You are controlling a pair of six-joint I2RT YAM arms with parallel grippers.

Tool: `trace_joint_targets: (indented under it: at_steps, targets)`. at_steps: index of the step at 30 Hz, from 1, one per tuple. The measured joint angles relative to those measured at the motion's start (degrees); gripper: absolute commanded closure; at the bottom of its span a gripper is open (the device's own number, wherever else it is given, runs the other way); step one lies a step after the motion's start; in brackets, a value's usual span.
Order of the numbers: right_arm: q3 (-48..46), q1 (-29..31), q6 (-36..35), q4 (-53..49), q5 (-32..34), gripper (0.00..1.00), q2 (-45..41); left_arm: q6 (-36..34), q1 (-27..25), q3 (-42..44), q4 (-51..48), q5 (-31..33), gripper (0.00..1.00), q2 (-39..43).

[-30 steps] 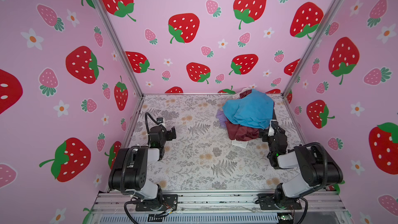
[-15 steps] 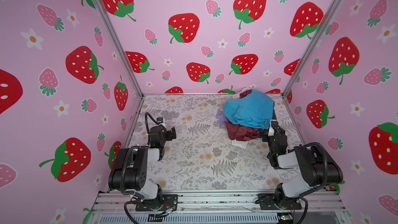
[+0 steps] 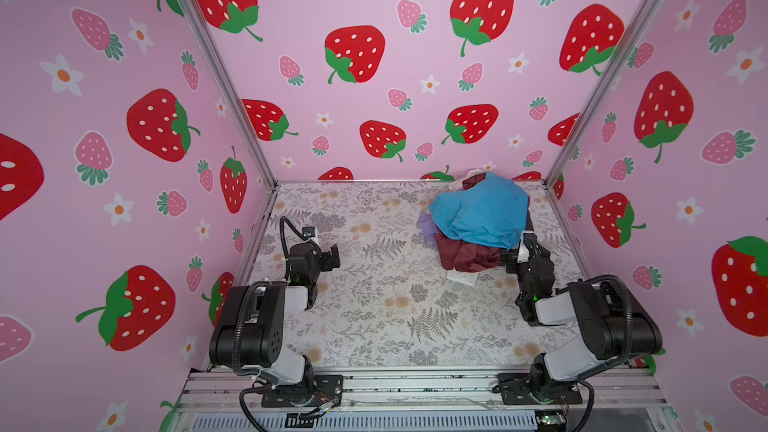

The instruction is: Pick out a specific cloth from the pile

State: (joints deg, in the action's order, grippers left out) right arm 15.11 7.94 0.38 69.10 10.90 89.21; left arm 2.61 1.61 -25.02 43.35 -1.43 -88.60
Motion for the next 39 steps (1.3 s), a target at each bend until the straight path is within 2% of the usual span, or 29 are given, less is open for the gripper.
trace_joint_targets:
  at_steps: [3,6,11,14,19,24,28,33,39]
  targets:
    - [3.52,0.02,0.63,-8.35,1.49,0.00,-3.56,0.31,-0.07,-1.01,-2.93,1.75,0.01,0.31]
    - [8.74,0.02,1.40,-17.46,2.36,0.00,-6.58,0.81,-0.07,-5.60,-12.46,2.95,0.01,2.51]
    - [15.85,0.07,3.58,-33.68,2.78,0.00,-9.40,2.54,-0.07,-15.63,-26.10,-0.20,0.01,7.80]
    - [19.34,0.09,5.42,-44.06,2.86,0.00,-10.91,3.63,-0.07,-19.52,-33.46,-5.90,0.01,11.30]
    - [25.79,0.15,8.96,-60.30,2.67,0.00,-11.93,5.92,-0.13,-25.22,-45.57,-21.90,0.01,15.26]
    - [27.21,1.25,13.90,-70.77,1.79,0.00,-15.21,9.53,-0.79,-26.56,-49.40,-38.58,0.01,18.49]
    - [26.82,3.19,17.14,-76.15,2.23,0.00,-20.13,10.78,-2.05,-25.59,-49.70,-48.24,0.01,22.25]
    - [26.56,4.20,19.52,-80.50,2.49,0.00,-25.73,10.95,-3.67,-22.29,-49.24,-56.59,0.01,26.49]
    - [25.40,5.64,21.75,-82.23,0.74,0.05,-30.71,11.15,-8.31,-19.32,-47.58,-61.07,0.01,27.41]
